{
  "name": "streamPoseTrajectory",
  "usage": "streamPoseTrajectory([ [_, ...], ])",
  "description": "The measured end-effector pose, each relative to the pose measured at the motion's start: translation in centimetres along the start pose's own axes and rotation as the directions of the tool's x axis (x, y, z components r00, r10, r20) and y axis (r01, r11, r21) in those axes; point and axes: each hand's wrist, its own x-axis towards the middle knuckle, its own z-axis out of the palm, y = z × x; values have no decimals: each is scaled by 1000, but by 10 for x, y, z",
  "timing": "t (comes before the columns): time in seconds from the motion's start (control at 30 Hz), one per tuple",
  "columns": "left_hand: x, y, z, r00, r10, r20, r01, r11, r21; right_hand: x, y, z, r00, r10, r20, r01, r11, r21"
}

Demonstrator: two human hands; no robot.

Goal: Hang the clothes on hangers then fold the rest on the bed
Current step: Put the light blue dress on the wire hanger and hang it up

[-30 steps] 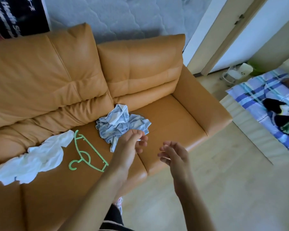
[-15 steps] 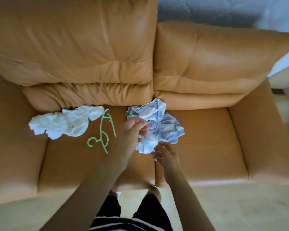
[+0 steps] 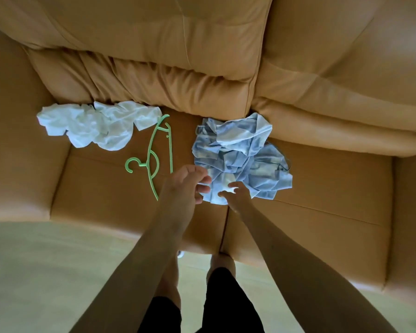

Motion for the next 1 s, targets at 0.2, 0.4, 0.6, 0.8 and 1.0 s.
streamPoseTrajectory([
  [0.2,32,-23,14,1000,-18,11,18,1000,15,62,22,7,990,-68,126,115,903,-415],
  [0.4,45,-66,4,990,-105,-97,107,994,19,105,54,25,963,-10,268,216,620,-755],
  [0.6,29,-73,-4,988,-95,-118,95,995,-5,85,27,5,933,-112,342,305,748,-589],
  [0.8,-14,-42,4,997,-72,-11,72,997,-41,-10,-26,-43,897,-285,338,329,941,-80],
  [1.0,-45,-19,2,998,-52,38,51,999,17,-133,-70,-81,787,-511,346,364,837,408],
])
